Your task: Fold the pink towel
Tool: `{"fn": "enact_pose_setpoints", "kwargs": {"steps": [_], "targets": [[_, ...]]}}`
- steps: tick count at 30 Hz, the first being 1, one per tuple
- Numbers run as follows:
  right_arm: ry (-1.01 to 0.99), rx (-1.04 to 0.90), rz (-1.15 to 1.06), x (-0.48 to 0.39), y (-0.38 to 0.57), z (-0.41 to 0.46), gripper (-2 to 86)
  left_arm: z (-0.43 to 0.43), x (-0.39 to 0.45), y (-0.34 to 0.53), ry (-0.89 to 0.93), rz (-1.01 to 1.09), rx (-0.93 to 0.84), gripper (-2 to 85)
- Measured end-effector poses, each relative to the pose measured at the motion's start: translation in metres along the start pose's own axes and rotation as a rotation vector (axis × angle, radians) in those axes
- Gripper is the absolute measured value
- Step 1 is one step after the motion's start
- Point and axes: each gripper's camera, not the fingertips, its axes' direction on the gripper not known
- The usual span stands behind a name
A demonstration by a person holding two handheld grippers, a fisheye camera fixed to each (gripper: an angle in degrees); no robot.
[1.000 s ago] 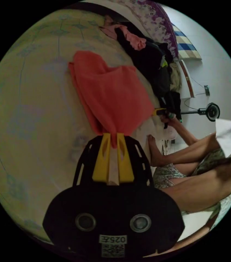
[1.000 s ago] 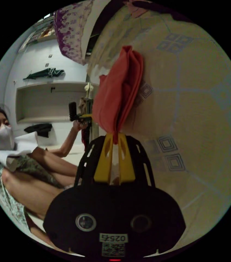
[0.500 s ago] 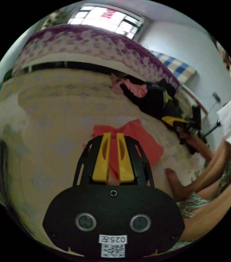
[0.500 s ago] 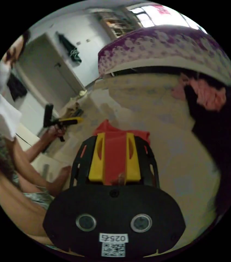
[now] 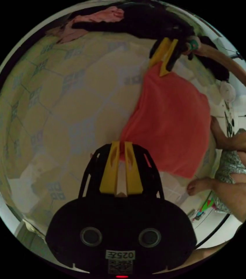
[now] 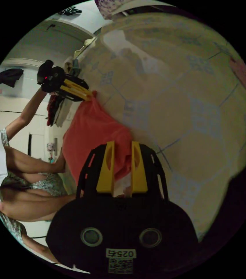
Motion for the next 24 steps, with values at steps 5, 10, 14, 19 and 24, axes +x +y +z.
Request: {"fn": "enact_pose_setpoints", "kwargs": {"steps": [5, 10, 14, 19, 24], "targets": [[-0.040, 0.141, 0.031, -0.007, 0.020, -0.016, 5.1, -0.011, -0.010, 0.027, 0.133, -0.254, 0.149, -1.1], [-0.015, 0.224, 0.103, -0.021, 0.033, -0.010, 12.5, -0.003, -0.004, 0.062, 0.227, -0.416, 0.271, 0.9], [0.124, 0.414, 0.043, -0.097, 0.071, -0.050, 11.2, -0.049, 0.030, 0.118, 0.152, -0.520, 0.416, 0.1], [0.295, 0.519, -0.027, -0.241, 0.077, -0.001, -0.1, -0.081, 0.171, 0.111, 0.174, -0.381, 0.603, -1.0], [0.374, 0.363, 0.058, -0.247, 0.054, 0.101, -0.8, 0.016, 0.221, 0.081, -0.082, -0.471, 0.381, -0.9]]}}
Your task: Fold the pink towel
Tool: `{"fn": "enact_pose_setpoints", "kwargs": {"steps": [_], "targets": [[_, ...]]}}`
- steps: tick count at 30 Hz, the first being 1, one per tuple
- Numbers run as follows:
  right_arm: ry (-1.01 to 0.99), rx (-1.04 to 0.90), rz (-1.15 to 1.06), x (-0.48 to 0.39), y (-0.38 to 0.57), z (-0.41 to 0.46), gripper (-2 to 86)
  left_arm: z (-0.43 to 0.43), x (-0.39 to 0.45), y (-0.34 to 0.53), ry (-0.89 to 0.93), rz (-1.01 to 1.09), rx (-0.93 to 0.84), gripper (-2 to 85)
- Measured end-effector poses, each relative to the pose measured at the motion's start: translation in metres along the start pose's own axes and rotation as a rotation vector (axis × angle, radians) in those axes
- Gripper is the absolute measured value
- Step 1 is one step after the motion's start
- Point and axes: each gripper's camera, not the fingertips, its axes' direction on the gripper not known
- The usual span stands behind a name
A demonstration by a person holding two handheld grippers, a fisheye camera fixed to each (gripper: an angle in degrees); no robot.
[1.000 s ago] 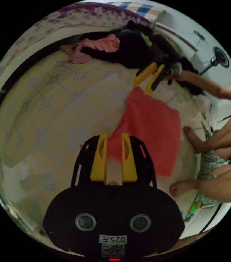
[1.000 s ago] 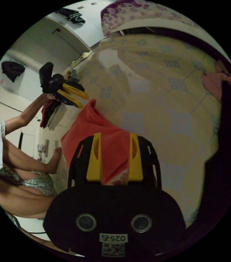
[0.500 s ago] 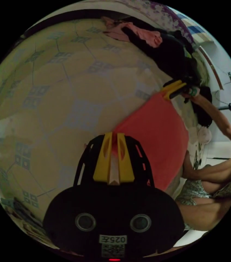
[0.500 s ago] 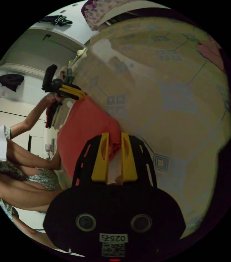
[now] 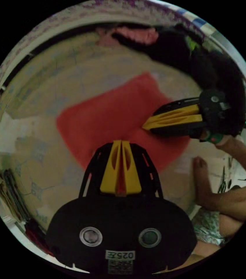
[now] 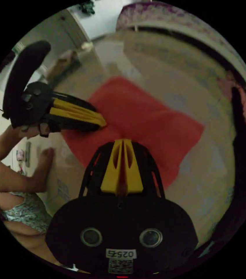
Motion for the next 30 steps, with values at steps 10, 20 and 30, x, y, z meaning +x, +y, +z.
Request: {"fn": "enact_pose_setpoints", "kwargs": {"steps": [10, 20, 30], "targets": [[-0.068, -0.098, -0.035, -0.030, 0.042, -0.010, -1.0, -0.037, 0.007, 0.069, 0.017, -0.058, -0.044, -0.9], [0.137, -0.105, -0.079, -0.069, 0.078, -0.033, -0.9, -0.084, 0.010, 0.129, 0.023, -0.080, -0.083, -0.9], [0.211, -0.300, -0.207, -0.084, 0.080, -0.013, -1.0, -0.108, 0.006, 0.189, -0.169, 0.017, -0.188, -1.0]]}}
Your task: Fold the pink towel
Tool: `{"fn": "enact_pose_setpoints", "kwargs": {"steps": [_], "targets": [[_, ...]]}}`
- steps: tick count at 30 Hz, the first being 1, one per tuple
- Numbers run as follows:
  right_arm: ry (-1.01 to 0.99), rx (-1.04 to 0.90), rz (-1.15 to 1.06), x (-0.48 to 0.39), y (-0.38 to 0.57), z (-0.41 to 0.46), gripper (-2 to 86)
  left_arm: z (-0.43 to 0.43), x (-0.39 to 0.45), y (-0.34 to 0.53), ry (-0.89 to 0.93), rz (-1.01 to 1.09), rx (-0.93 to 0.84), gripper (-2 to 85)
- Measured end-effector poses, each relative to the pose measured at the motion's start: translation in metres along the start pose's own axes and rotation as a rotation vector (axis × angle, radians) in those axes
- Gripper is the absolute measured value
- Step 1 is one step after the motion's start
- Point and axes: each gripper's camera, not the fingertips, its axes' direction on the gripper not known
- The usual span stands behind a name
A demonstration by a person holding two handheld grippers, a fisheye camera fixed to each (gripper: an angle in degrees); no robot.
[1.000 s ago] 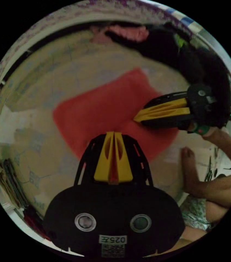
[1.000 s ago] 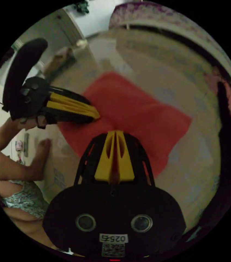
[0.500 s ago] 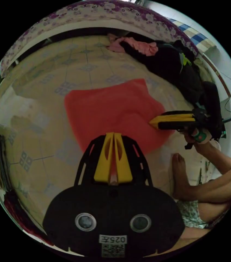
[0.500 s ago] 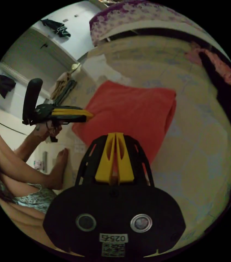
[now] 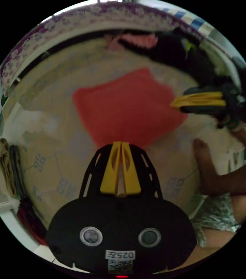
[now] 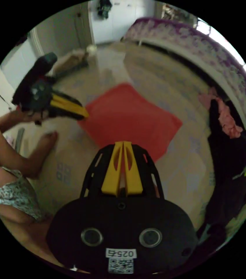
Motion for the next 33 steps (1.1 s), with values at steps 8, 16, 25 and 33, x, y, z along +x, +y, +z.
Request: {"fn": "enact_pose_setpoints", "kwargs": {"steps": [8, 16, 25, 33], "targets": [[-0.015, 0.231, 0.185, 0.039, 0.053, -0.013, -0.9, -0.060, -0.060, 0.055, 0.172, -0.156, 0.182, -0.7], [-0.297, 0.352, 0.380, 0.121, 0.114, 0.006, 2.3, -0.081, -0.163, 0.135, 0.506, -0.439, 0.246, 6.0], [-1.002, 0.406, 0.987, 0.243, 0.230, 0.116, 19.4, -0.053, -0.240, 0.243, 1.067, -0.939, 0.255, 12.0], [-1.013, 0.368, 0.986, 0.271, 0.200, 0.159, 16.8, -0.086, -0.258, 0.239, 1.059, -0.838, 0.177, 12.7]]}}
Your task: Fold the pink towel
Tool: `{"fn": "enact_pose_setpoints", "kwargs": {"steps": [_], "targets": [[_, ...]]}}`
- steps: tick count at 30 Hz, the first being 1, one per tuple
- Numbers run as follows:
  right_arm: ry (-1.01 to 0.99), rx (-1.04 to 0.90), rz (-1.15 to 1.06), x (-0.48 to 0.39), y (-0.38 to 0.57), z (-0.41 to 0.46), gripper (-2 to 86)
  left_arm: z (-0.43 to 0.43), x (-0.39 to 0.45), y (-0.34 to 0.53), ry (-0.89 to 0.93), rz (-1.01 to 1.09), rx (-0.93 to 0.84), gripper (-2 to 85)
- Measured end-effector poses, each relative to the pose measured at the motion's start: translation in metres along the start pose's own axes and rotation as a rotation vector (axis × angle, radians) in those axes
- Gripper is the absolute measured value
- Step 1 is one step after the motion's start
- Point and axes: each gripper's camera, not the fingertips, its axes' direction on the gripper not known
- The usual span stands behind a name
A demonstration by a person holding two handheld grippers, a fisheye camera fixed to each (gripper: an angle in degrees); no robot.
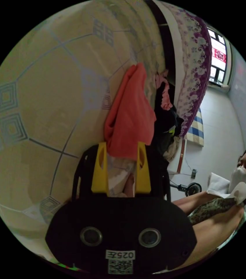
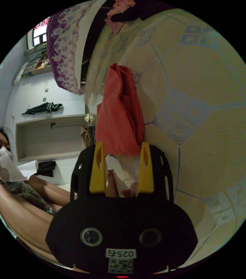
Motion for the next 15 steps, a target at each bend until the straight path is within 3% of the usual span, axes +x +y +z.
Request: {"fn": "enact_pose_setpoints", "kwargs": {"steps": [6, 15], "targets": [[-0.166, 0.027, 0.117, 0.057, -0.030, 0.016, 13.4, -0.036, -0.014, 0.021, 0.097, -0.036, -0.001, 10.0], [-0.059, -0.175, 0.024, 0.082, -0.095, 0.080, 10.7, -0.084, 0.001, 0.051, 0.051, 0.037, -0.084, 6.6]]}}
